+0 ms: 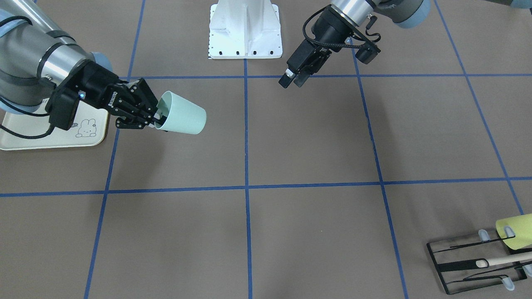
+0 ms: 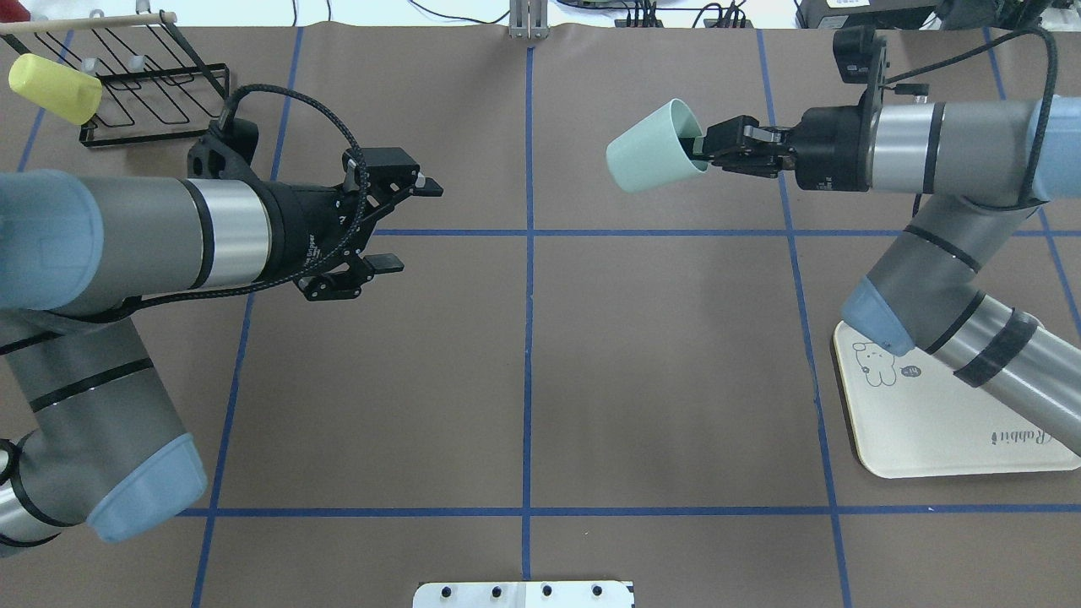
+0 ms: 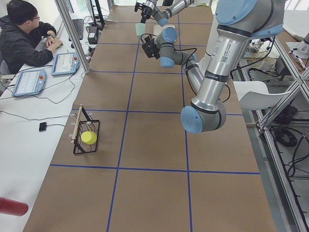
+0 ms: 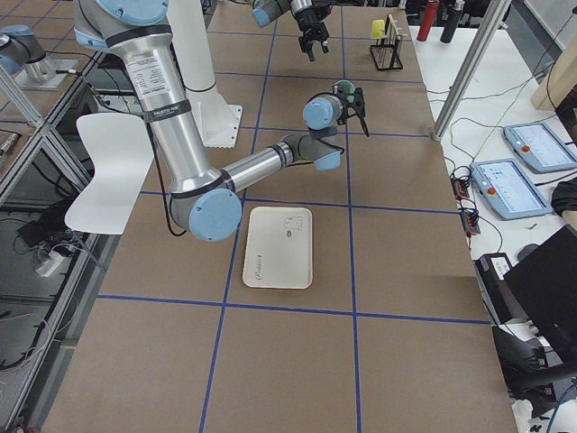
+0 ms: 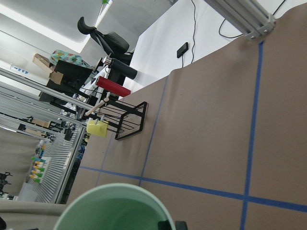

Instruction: Left arm grabs green cup and hands to right arm on tray

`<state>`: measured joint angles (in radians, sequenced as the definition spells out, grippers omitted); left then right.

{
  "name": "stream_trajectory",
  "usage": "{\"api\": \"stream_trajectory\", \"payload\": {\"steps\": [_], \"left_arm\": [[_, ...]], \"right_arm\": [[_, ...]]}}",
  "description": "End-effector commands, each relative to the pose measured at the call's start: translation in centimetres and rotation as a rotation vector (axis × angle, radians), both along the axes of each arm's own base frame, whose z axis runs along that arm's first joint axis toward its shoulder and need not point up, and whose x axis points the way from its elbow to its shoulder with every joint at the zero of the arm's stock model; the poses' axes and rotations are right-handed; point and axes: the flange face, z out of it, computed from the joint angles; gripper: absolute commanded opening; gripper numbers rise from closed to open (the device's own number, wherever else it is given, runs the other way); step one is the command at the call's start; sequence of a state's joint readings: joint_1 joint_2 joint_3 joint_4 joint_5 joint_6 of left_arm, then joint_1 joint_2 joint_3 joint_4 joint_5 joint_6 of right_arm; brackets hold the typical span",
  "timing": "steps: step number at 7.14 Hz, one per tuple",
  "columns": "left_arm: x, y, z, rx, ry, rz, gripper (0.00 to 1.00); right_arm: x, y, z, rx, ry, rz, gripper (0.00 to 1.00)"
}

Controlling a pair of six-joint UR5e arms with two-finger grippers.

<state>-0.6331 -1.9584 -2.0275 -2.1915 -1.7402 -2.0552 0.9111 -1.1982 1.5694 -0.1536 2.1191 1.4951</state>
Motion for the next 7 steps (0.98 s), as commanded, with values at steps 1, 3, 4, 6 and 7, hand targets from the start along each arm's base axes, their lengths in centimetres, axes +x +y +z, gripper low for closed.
{"api": "stream_trajectory", "payload": {"steps": [1, 3, 4, 6, 7], "left_arm": [[-1.7, -2.2, 1.3, 0.072, -0.141, -0.028, 1.00], [-2.6, -3.6, 2.3, 0.111, -0.246, -0.034, 1.00], [-2.8, -4.0, 2.7, 0.112, -0.276, -0.034, 1.00], [-3.2, -3.8, 4.2, 0.098, -0.297, -0.029, 1.00], [-3.2, -3.8, 4.2, 0.098, -0.297, -0.030, 1.00]], "right_arm": [[4.7, -3.4, 2.7, 0.020, 0.182, -0.049, 0.00], [10.0, -5.2, 4.9, 0.007, 0.298, -0.077, 0.00], [11.3, -4.7, 7.3, -0.008, 0.323, -0.074, 0.00], [13.3, -1.7, 14.3, -0.051, 0.390, -0.083, 0.00], [14.0, 0.0, 17.6, -0.083, 0.421, -0.089, 0.00]]}}
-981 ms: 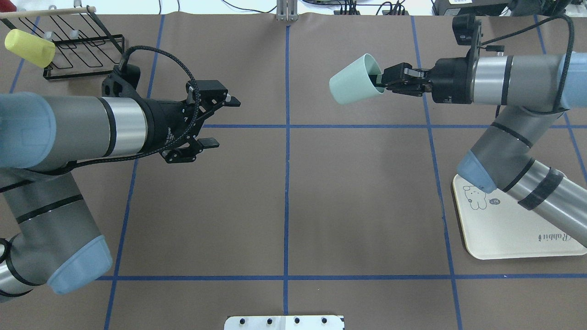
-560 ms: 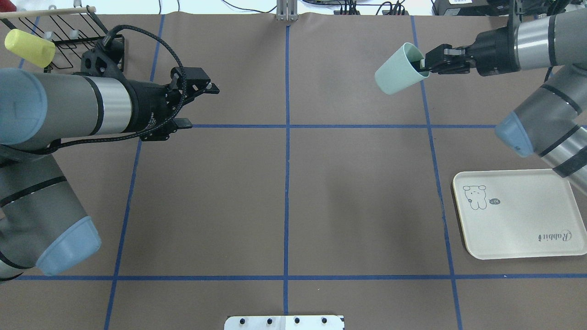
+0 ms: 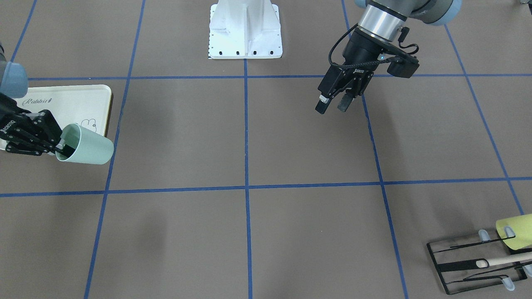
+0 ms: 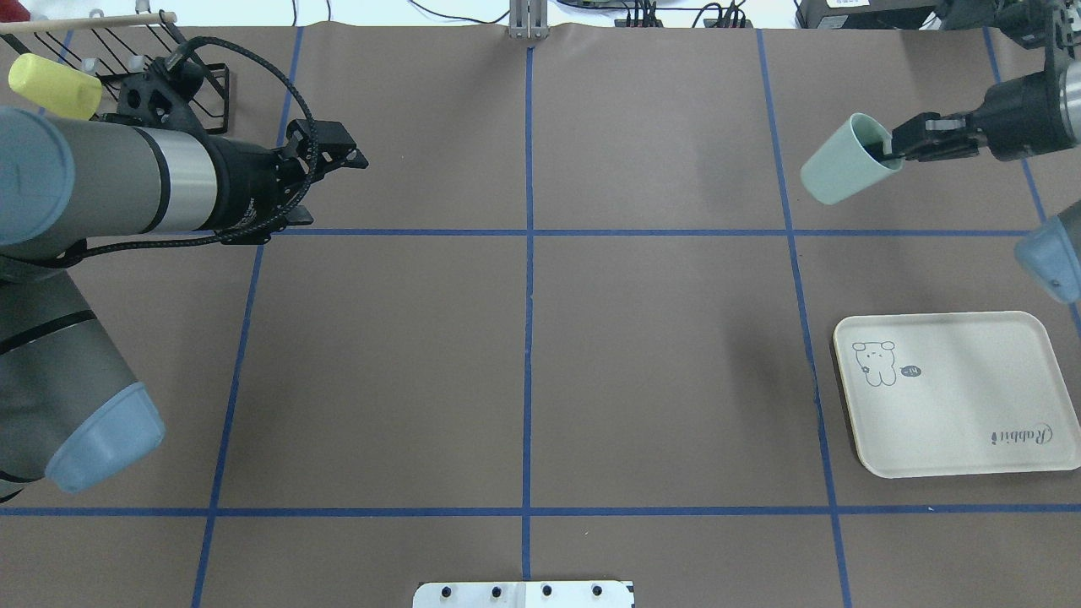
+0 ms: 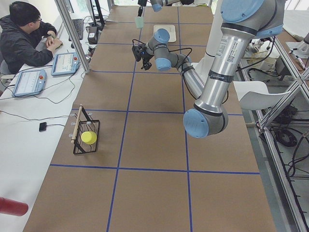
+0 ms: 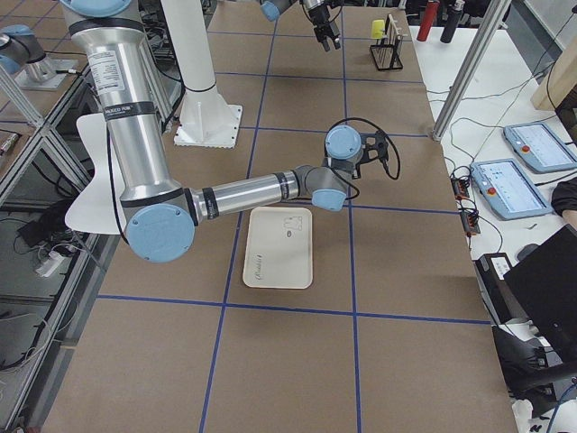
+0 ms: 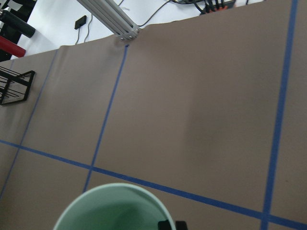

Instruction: Left arm grabs green cup and hands to right arm on tray

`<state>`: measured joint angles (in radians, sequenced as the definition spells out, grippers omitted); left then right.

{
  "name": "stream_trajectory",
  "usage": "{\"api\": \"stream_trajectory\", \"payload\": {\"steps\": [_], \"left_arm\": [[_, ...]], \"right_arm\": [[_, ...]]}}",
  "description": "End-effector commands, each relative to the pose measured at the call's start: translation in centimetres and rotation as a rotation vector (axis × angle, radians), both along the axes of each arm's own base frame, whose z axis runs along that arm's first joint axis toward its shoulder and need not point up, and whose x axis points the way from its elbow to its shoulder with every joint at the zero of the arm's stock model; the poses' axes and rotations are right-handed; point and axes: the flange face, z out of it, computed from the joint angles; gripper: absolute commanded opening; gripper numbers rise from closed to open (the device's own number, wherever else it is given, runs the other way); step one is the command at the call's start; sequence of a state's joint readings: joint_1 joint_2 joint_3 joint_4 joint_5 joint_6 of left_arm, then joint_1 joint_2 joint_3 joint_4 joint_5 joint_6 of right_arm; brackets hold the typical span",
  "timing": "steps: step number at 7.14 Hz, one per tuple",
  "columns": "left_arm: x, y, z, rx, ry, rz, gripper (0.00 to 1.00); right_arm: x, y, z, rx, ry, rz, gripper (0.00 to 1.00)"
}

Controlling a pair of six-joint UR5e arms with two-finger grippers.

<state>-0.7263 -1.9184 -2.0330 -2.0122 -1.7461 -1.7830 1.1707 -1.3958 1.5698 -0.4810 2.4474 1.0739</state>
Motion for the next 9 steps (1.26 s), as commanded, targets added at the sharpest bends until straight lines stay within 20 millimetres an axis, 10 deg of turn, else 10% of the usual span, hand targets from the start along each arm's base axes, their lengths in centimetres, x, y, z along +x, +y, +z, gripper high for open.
{"api": "stream_trajectory", "payload": {"steps": [1, 9], "left_arm": [[-0.1, 0.1, 0.5, -0.005, -0.009, -0.001, 1.00], [-0.3, 0.2, 1.5, -0.017, -0.021, -0.004, 1.00]], "right_arm": [[2.0, 3.5, 6.0, -0.054, 0.062, 0.004, 0.00], [7.5, 8.5, 14.8, 0.124, 0.351, 0.052, 0.00]]}}
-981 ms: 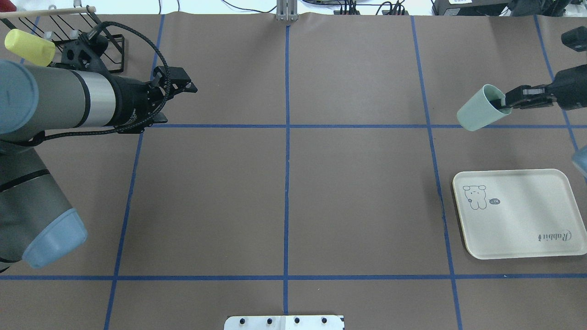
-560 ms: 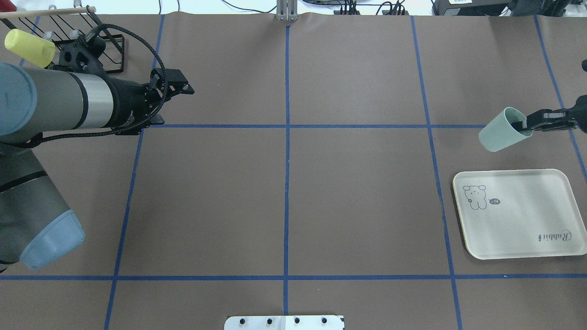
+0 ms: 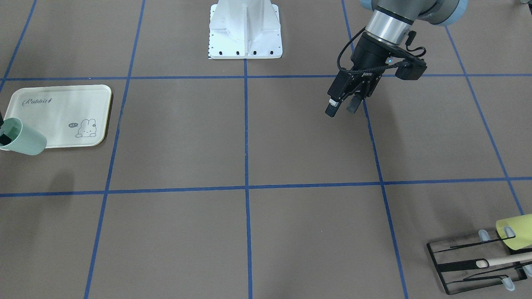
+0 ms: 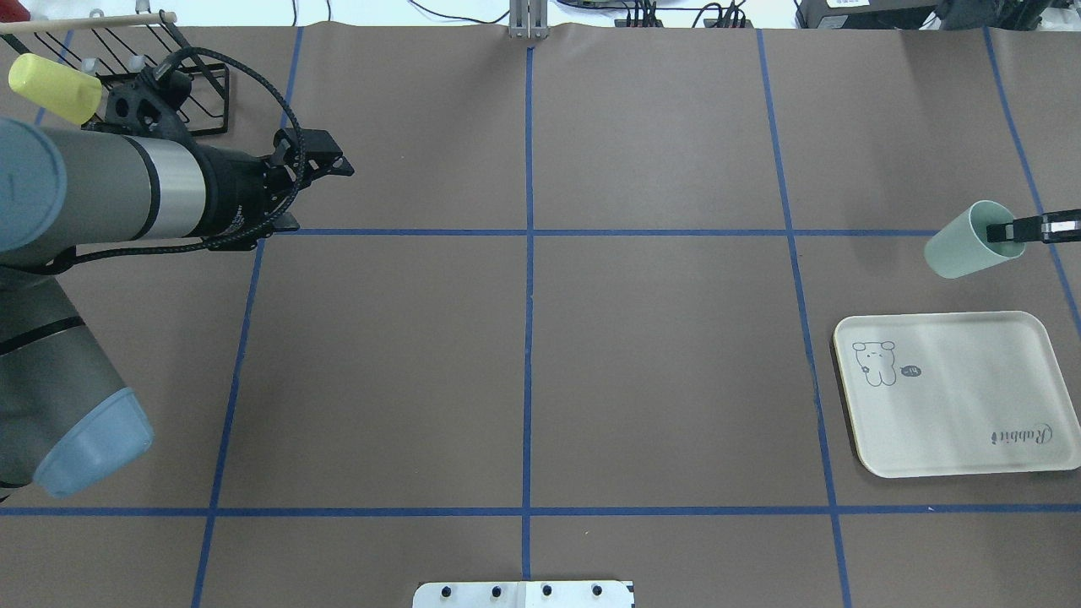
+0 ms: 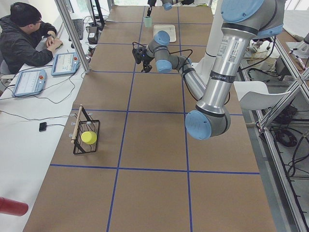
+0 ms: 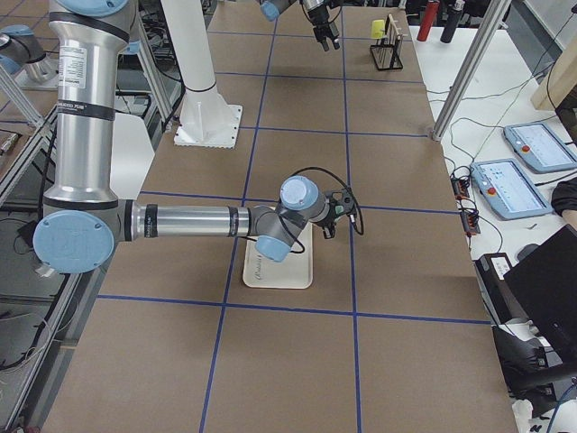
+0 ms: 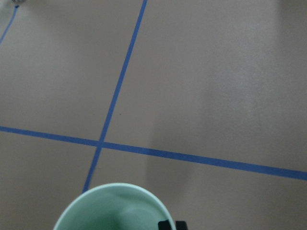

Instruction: Left arm grabs green cup and hands to right arm on tray

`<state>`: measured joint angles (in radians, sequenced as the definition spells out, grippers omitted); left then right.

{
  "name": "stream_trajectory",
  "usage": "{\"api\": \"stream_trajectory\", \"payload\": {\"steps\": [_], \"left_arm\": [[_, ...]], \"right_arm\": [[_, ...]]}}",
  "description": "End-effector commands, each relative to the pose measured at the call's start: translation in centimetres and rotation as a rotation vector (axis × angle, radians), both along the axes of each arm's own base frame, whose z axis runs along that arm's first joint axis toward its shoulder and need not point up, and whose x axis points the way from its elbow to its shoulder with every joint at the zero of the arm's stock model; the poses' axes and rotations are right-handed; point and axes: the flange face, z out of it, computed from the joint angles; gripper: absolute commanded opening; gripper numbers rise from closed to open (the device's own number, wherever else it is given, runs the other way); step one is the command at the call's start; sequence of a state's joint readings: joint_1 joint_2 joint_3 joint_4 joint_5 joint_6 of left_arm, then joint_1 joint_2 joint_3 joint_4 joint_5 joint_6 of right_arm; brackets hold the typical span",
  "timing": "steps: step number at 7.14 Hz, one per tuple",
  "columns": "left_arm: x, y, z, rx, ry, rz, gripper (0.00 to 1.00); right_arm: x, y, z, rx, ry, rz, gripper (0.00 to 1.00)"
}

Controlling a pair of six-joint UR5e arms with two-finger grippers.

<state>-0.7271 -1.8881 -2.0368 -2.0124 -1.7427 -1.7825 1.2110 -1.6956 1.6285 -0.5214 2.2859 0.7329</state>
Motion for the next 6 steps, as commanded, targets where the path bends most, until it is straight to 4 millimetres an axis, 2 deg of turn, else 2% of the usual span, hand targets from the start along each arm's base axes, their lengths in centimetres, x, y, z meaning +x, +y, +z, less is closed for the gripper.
{"api": "stream_trajectory", "payload": {"steps": [1, 2, 3, 4, 5, 6], "left_arm": [[0.0, 0.0, 0.1, -0.001, -0.001, 0.000, 1.00], [-0.1, 0.1, 0.4, -0.003, -0.003, 0.000, 1.00], [-0.1, 0.1, 0.6, -0.005, -0.005, -0.002, 1.00], [-0.2, 0.1, 0.7, -0.008, -0.005, -0.003, 1.00], [-0.2, 0.2, 0.9, -0.013, -0.005, -0.004, 1.00], [-0.1, 0.2, 1.0, -0.013, -0.005, -0.003, 1.00]], "right_arm": [[1.3, 0.8, 1.9, 0.037, 0.134, -0.063, 0.00], [1.2, 0.9, 0.7, 0.003, 0.169, -0.091, 0.00], [1.1, 1.0, -1.2, -0.030, 0.204, -0.123, 0.00], [-0.3, 1.6, -4.1, -0.084, 0.232, -0.174, 0.00], [-1.4, 2.5, -4.9, -0.108, 0.261, -0.196, 0.00], [-1.3, 3.5, -3.3, -0.119, 0.323, -0.181, 0.00]]}}
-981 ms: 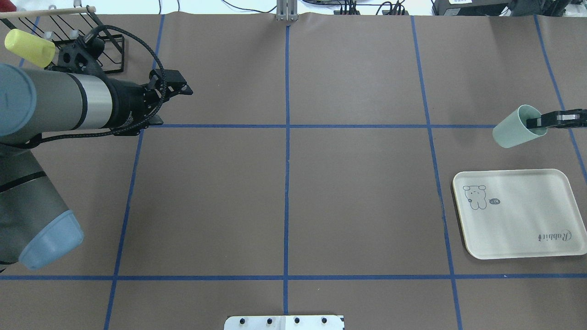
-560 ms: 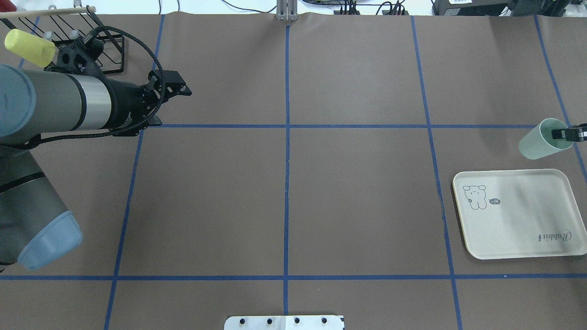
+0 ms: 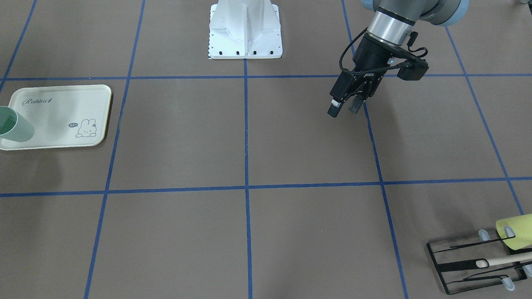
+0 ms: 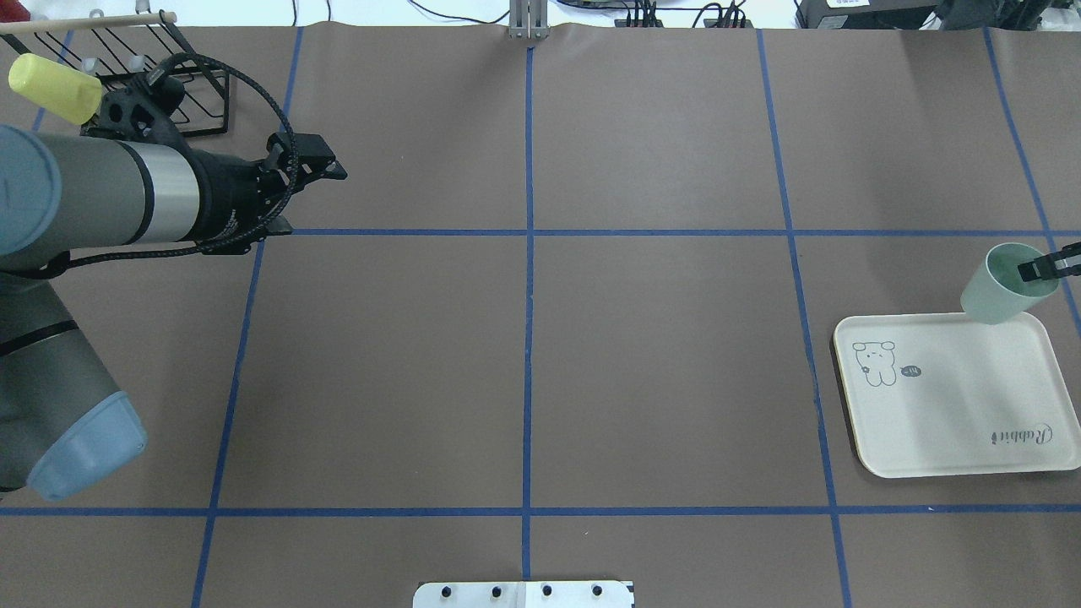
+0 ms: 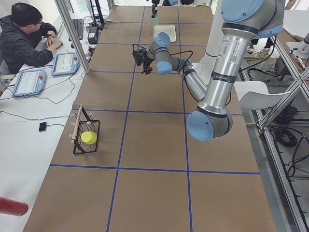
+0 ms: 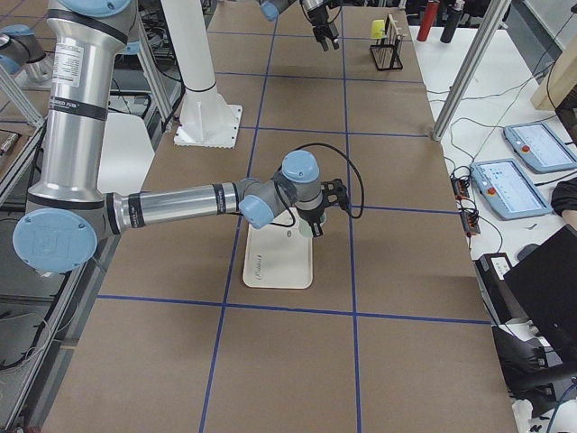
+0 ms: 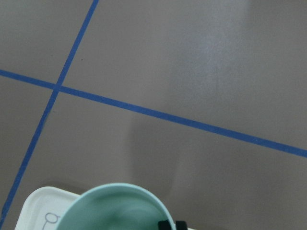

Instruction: Left arm grabs green cup and hands to right arm on tray

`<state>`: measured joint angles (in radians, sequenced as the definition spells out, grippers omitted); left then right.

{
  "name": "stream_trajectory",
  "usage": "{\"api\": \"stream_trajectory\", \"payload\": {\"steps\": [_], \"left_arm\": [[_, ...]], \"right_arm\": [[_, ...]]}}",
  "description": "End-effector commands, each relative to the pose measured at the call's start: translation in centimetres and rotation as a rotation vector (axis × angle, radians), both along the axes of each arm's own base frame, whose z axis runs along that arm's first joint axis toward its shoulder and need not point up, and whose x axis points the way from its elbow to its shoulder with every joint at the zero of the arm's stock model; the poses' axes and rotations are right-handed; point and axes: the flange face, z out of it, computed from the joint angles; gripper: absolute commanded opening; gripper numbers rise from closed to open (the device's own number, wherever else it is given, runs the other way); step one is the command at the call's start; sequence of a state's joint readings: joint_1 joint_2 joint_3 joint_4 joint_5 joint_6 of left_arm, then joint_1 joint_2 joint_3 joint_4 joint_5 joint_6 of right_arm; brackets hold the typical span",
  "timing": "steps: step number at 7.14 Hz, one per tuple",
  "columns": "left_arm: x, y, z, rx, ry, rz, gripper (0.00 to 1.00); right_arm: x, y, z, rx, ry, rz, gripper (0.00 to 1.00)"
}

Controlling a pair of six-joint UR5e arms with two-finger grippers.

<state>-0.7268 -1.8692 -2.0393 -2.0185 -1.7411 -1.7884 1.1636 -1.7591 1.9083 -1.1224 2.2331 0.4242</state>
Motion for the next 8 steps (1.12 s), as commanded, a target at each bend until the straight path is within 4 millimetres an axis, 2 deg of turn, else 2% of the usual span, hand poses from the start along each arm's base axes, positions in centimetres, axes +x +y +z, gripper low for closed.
{"api": "stream_trajectory", "payload": {"steps": [1, 4, 8], "left_arm": [[0.1, 0.0, 0.2, -0.002, -0.002, 0.003, 1.00], [0.2, -0.1, 0.4, -0.004, -0.006, 0.003, 1.00], [0.2, 0.0, 1.0, -0.009, -0.012, 0.005, 1.00]], "right_arm": [[-1.2, 1.7, 1.2, -0.026, 0.075, -0.022, 0.00], [-4.3, 2.6, 2.1, -0.040, 0.086, -0.092, 0.00], [-6.4, 3.1, 4.1, -0.057, 0.125, -0.133, 0.00]]}}
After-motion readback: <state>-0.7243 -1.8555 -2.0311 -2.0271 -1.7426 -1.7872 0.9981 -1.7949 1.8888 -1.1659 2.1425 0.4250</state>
